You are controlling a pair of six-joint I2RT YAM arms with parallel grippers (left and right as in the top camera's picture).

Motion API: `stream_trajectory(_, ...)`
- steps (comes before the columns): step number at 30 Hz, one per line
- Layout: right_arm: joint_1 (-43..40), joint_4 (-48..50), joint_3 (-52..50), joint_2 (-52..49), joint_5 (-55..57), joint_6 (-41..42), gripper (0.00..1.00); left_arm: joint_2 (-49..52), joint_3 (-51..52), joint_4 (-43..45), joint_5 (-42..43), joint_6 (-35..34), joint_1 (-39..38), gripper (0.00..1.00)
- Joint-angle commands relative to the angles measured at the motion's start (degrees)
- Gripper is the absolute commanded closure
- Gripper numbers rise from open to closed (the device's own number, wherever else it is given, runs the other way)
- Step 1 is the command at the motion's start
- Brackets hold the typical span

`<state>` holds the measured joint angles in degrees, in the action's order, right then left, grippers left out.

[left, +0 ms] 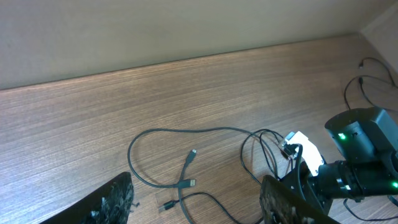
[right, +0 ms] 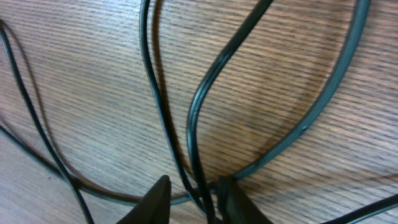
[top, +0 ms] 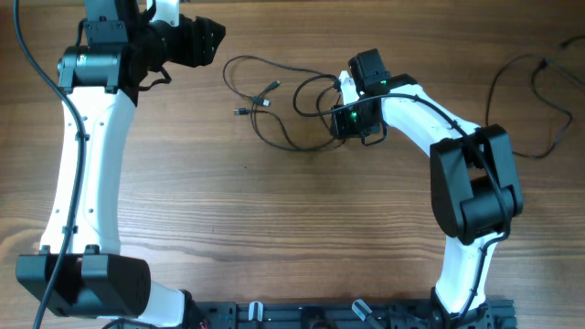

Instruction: Untangle cables

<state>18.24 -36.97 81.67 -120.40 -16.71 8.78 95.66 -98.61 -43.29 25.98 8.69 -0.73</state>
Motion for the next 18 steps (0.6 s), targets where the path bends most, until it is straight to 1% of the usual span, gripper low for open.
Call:
stream_trajectory(1, 0.28, 0.26, 0.07, -2.54, 1.29, 0.28, 0.74, -1.70, 0.13, 0.20, -0.07, -0.13, 0.26, 0.33)
stream_trajectory(3, 0.28, 0.15, 0.07, -2.54, 1.29, 0.22, 0.75, -1.70, 0.13, 0.17, -0.04, -0.13, 0.26, 0.33)
stream_trajectory(6, 0.28, 0.09, 0.07, -2.54, 1.29, 0.28, 0.92, -1.70, 0.13, 0.17, -0.04, -0.15, 0.26, 0.33)
stream_trajectory(7, 0.28, 0.09, 0.07, -2.54, 1.27, 0.33, 0.94, -1.70, 0.13, 0.15, -0.07, -0.15, 0.26, 0.33)
stream_trajectory(17, 0.28, 1.31, 0.46, -2.49, -1.77, 1.84, 0.96, -1.70, 0.13, 0.11, -0.09, -0.13, 0.26, 0.34)
stream_trajectory(18, 0.28, 1.68, 0.81, -2.49, -1.92, 1.81, 0.96, -1.70, 0.13, 0.11, -0.09, -0.13, 0.26, 0.36)
